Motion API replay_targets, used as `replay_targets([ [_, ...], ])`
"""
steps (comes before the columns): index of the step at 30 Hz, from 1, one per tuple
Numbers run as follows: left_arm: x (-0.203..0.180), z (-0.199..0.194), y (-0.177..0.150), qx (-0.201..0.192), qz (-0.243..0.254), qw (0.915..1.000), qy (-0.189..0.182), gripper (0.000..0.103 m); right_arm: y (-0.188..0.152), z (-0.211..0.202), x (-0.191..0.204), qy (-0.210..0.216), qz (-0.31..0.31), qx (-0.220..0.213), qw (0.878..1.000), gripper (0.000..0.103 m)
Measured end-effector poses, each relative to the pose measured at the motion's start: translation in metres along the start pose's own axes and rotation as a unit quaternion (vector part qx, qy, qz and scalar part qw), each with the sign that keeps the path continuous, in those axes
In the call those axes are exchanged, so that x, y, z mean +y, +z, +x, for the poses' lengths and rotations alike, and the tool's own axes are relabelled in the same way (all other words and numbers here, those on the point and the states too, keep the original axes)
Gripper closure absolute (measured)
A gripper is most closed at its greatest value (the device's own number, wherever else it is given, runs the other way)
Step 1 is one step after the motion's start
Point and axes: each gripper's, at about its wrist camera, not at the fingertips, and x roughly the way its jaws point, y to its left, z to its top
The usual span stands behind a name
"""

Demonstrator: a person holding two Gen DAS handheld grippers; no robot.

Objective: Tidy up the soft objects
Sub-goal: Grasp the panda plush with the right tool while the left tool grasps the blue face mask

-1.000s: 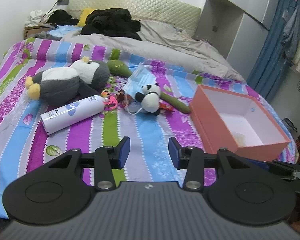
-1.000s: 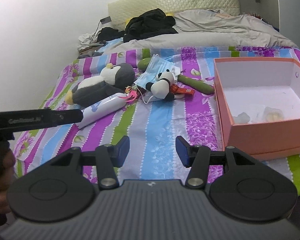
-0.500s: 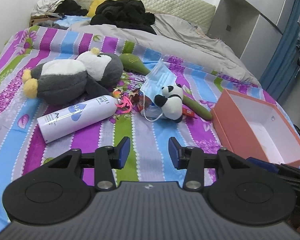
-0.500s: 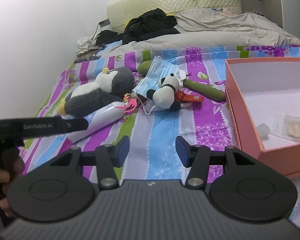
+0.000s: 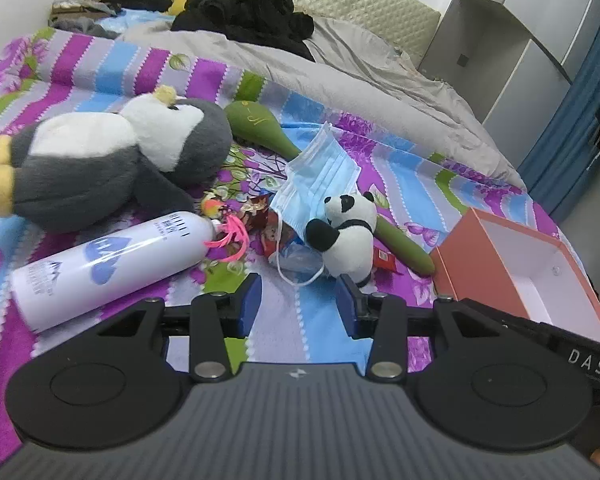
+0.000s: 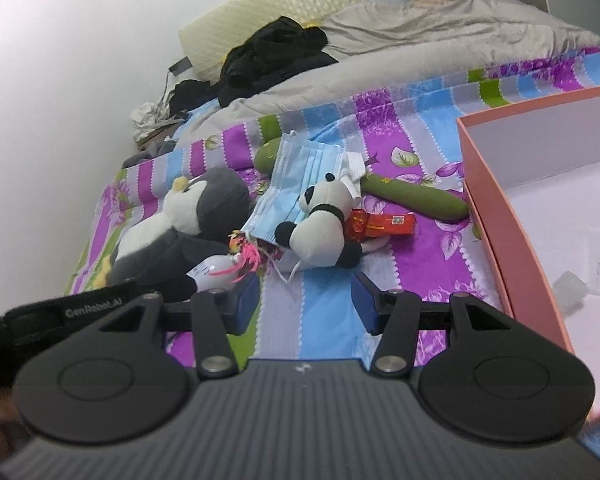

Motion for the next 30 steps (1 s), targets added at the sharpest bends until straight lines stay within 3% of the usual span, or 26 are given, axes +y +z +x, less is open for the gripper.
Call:
replay_targets([
  [22, 0.038, 0.137, 0.043, 0.002, -0.110, 0.9936, -0.024, 0.057, 0.050, 0.138, -0.042, 0.029, 0.111, 0.059, 0.992, 0.049],
  [26, 0.042, 0.150, 0.043, 0.011, -0.134, 0.9902, -0.039, 0.074, 0.049, 0.156, -0.048, 0.036, 0.138, 0.076, 0.987, 0.049],
  [30, 0.035, 0.158, 0.039, 0.016, -0.125, 0.9913, -0.038, 0.093, 0.046, 0.171, -0.053, 0.049, 0.170, 0.093, 0.980, 0.049],
])
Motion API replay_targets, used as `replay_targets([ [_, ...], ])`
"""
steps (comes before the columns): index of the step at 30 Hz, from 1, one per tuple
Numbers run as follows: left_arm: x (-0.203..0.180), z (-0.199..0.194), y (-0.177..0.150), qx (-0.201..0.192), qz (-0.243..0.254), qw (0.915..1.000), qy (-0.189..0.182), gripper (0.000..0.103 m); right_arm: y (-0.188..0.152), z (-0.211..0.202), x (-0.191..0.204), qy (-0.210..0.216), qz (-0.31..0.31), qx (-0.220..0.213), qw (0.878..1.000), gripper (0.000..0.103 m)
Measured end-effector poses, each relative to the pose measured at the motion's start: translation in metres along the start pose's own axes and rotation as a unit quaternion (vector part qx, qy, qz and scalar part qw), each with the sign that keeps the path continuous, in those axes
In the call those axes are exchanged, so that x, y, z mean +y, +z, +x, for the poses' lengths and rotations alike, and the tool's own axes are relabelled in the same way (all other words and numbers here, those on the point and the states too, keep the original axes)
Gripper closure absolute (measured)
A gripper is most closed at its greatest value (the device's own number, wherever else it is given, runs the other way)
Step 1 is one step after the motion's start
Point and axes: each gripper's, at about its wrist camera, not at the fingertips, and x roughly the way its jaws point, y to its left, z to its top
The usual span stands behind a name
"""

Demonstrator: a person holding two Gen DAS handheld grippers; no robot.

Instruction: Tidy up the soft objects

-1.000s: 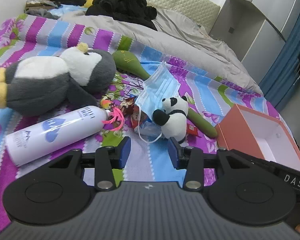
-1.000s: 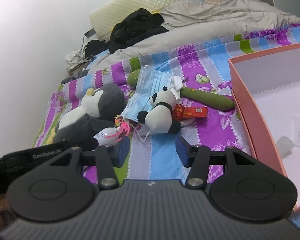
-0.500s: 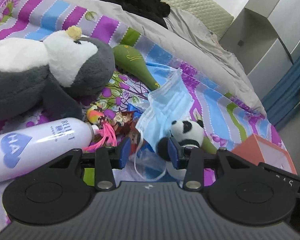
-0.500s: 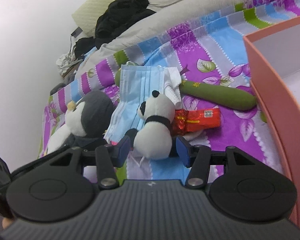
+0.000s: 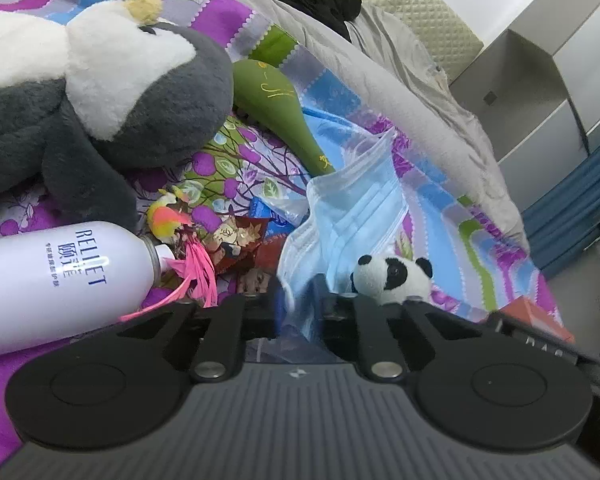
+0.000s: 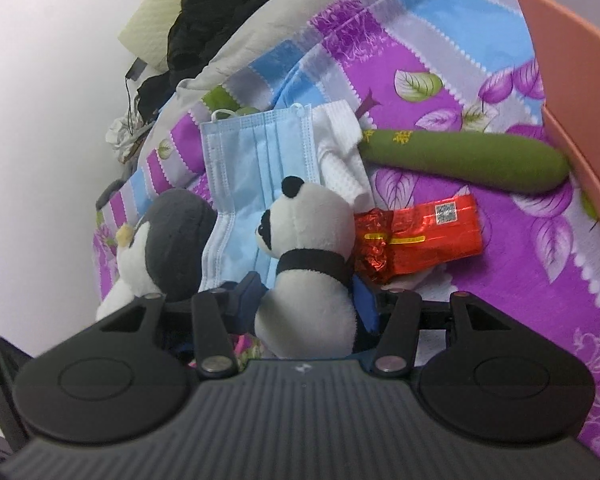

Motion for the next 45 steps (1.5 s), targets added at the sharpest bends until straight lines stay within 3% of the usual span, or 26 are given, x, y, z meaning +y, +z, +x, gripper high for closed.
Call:
replay_targets([
  [4, -0.005, 0.003, -0.005, -0.002, 0.008, 0.9999, 0.012, 0.099, 0.002, 0.007, -0.005, 0.002, 0.020, 0.003, 1.000, 0.051],
  [11, -0.014, -0.008, -0.008, -0.008, 0.023, 0.9996, 0.013, 0.100, 0.004, 0.008, -0.009, -0.001, 0.025, 0.014, 1.000, 0.060],
  [22, -0.032, -0.060, -0.026, -0.019, 0.051, 0.9985, 0.010, 0.100, -0.007, -0.035, 0.004, -0.036, -0.017, -0.007, 0.999, 0.061],
  [32, -0.039, -0.121, -0.067, -0.010, 0.071, 0.9974, 0.003, 0.100, -0.041, -0.090, 0.004, -0.077, -0.059, -0.026, 0.995, 0.061],
  [45, -0.016, -0.191, -0.123, 0.002, 0.074, 0.9973, 0.003, 0.101, -0.106, -0.137, 0.007, -0.112, -0.115, -0.023, 0.987, 0.061],
])
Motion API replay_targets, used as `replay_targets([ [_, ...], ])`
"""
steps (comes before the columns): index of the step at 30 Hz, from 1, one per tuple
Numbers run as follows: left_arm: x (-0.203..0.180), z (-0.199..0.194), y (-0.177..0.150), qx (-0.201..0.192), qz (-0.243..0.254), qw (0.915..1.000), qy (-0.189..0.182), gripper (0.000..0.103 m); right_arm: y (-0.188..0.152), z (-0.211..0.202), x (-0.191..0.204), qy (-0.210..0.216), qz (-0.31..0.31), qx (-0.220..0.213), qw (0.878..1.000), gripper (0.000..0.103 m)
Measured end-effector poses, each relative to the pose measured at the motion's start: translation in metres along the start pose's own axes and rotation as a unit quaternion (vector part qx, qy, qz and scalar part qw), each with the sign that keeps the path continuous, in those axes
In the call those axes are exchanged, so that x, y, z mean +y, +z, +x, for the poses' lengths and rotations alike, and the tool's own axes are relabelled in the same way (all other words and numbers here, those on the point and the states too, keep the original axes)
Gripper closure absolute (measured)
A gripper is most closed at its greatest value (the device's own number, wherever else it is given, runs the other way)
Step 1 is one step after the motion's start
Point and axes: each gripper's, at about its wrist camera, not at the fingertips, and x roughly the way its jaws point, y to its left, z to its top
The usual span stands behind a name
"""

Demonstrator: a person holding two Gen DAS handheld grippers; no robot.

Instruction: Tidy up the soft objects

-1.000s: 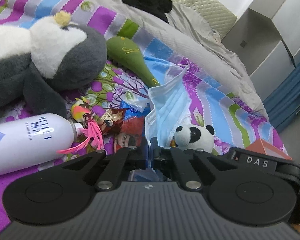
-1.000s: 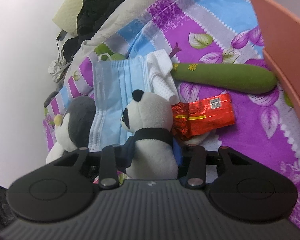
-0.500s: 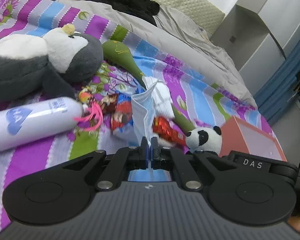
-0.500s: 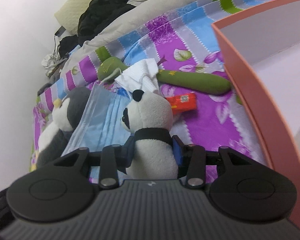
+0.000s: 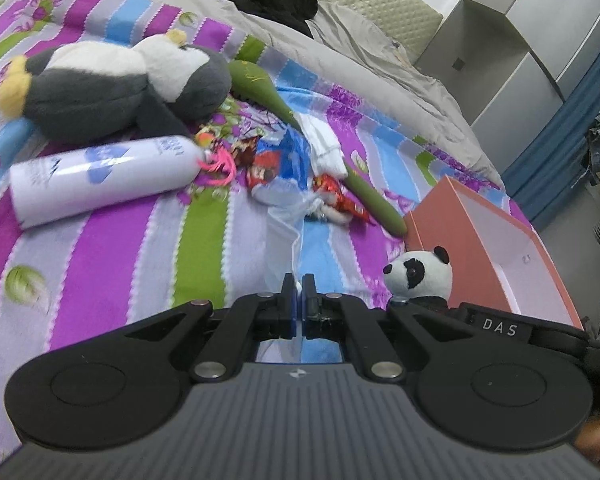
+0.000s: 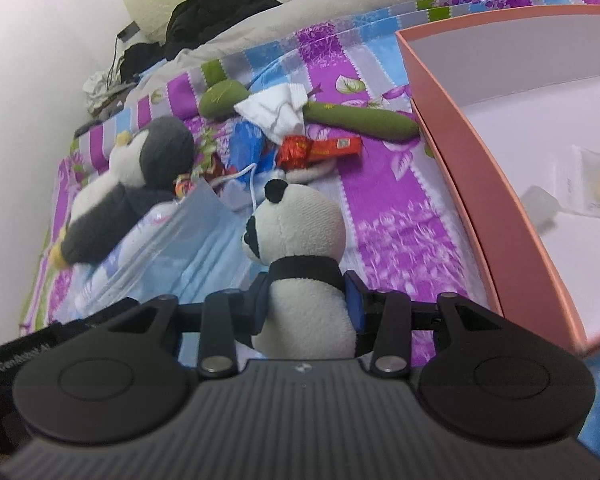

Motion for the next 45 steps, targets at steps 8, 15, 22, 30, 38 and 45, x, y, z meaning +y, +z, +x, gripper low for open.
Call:
replay_targets([
  [8, 0.018, -0.037, -0.033, 0.002, 0.000, 0.9999, 0.011, 0.100, -0.035, -0.015, 0.006, -0.025, -0.041, 0.009, 0.999, 0.060],
  [15, 0.044, -0.048, -0.052, 0.018, -0.009, 0.9990, 0.039, 0.100, -0.062, -0.023, 0.014, -0.039, -0.077, 0.009, 0.996, 0.060],
  [22, 0.053, -0.042, -0.059, 0.034, 0.006, 0.9958, 0.084, 0.097, -0.069, -0.025, 0.020, -0.055, -0.115, 0.002, 0.992, 0.060],
  [30, 0.046, -0.053, -0.055, 0.003, 0.048, 0.9935, 0.103, 0.047, -0.078, -0.011, 0.012, -0.063, -0.109, 0.023, 0.992, 0.056],
  [38, 0.036, -0.067, -0.049, -0.031, 0.108, 0.9870, 0.115, 0.031, -0.077, -0.011, 0.009, -0.048, -0.088, 0.015, 0.995, 0.044],
  [45, 0.032, -0.042, -0.053, 0.005, 0.148, 0.9853, 0.085, 0.031, -0.081, -0.011, 0.011, -0.037, -0.110, 0.003, 0.993, 0.045],
])
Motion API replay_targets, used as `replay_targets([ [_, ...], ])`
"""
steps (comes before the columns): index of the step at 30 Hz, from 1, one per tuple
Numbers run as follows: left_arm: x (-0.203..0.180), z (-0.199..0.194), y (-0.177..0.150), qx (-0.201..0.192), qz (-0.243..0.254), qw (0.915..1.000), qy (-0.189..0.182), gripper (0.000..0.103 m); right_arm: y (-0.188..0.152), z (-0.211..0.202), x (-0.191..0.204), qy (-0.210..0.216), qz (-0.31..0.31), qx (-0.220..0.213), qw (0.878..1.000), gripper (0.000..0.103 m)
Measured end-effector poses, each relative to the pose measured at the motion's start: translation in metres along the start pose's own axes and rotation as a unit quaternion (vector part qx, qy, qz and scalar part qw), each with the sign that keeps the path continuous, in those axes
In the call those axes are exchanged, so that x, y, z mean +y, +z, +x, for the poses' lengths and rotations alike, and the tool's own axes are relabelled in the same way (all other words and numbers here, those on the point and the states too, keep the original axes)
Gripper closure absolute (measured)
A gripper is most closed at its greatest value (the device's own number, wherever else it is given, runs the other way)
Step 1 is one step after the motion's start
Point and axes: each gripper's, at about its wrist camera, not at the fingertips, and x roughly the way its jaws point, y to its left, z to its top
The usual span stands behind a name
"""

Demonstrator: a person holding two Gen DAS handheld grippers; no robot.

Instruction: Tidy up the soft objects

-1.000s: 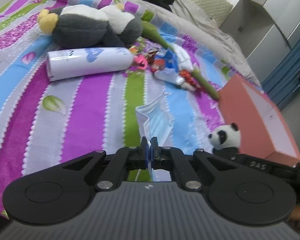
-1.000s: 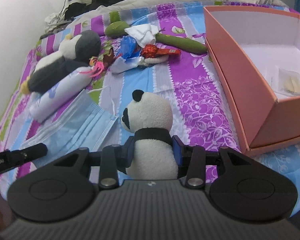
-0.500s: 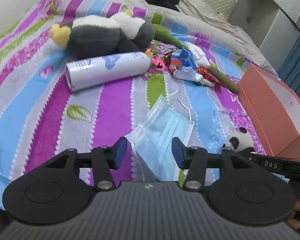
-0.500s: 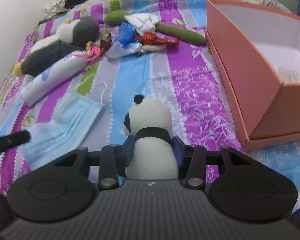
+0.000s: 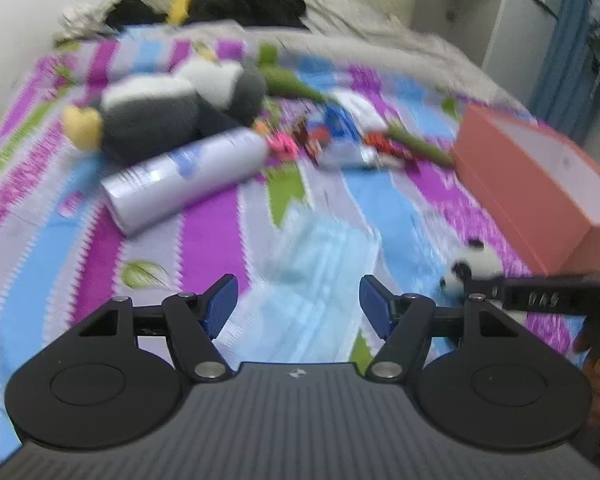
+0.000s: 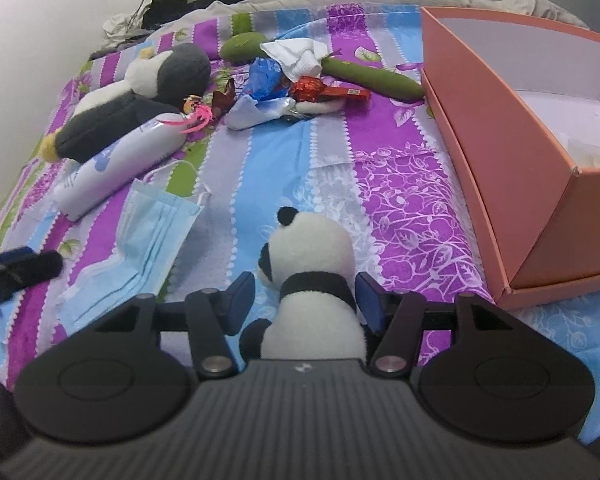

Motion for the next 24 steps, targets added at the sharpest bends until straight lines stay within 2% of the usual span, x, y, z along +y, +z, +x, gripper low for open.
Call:
replay_targets([
  [9, -0.008, 0.055, -0.018, 0.049, 0.068, 0.9964, 0.012, 0.028, -0.005, 0.011, -0.005, -0.001, 0.002, 0.011, 1.000, 0.048],
  [14, -0.004, 0.068, -0.024, 0.060, 0.062, 0.9963, 0.000, 0.025, -0.009, 0.019, -0.003, -0.003, -0.004, 0.021, 1.000, 0.050],
  [19, -0.008, 0.071, -0.026, 0.060, 0.068, 0.9958, 0.007, 0.025, -0.008, 0.024, -0.003, -0.007, -0.005, 0.023, 1.000, 0.054],
  [21, -0.008, 0.072, -0.027, 0.059, 0.065, 0.9961, 0.008, 0.027, -0.007, 0.024, -0.003, -0.008, -0.007, 0.022, 1.000, 0.055],
  [24, -0.008, 0.070, -0.028, 0.052, 0.058, 0.9969, 0.011, 0.039, -0.008, 0.024, -0.003, -0.009, -0.008, 0.022, 1.000, 0.056],
])
